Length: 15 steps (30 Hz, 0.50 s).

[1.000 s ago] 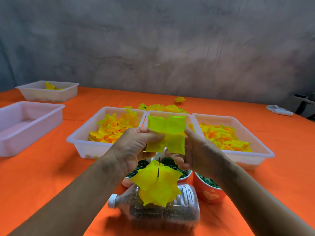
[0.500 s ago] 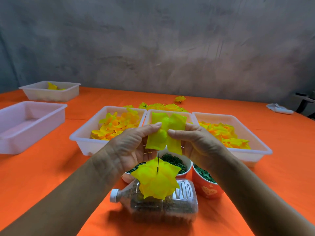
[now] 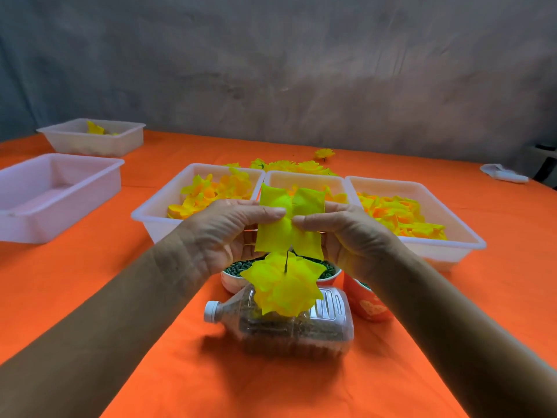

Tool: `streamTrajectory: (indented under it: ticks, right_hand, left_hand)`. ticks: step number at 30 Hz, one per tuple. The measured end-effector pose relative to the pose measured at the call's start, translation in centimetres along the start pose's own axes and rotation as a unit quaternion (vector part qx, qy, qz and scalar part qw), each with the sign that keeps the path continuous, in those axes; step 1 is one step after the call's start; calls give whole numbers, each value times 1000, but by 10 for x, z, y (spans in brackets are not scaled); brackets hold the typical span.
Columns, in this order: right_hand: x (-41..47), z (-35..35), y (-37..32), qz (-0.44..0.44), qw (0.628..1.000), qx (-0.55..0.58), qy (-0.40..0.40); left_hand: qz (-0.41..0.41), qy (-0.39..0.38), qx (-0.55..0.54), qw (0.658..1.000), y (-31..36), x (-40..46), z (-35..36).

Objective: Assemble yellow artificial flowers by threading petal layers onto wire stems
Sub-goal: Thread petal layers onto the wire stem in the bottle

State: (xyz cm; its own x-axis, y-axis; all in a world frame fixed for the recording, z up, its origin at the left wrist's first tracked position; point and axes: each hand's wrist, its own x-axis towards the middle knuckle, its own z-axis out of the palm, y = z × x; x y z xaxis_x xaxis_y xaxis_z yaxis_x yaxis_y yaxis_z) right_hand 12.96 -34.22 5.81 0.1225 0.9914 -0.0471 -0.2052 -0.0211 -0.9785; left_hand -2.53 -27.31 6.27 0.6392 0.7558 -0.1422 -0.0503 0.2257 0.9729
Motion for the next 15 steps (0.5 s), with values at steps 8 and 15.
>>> streamTrajectory:
  ticks: [8,15]
  right_hand:
    - [-4,-3,3,30,999,-27,30]
    - [-10,-2,4,36,996,-43,72]
  left_hand:
    - [-9,18,12,1000,-2,7,-2]
    - [-12,12,35,999,-1,7,-2]
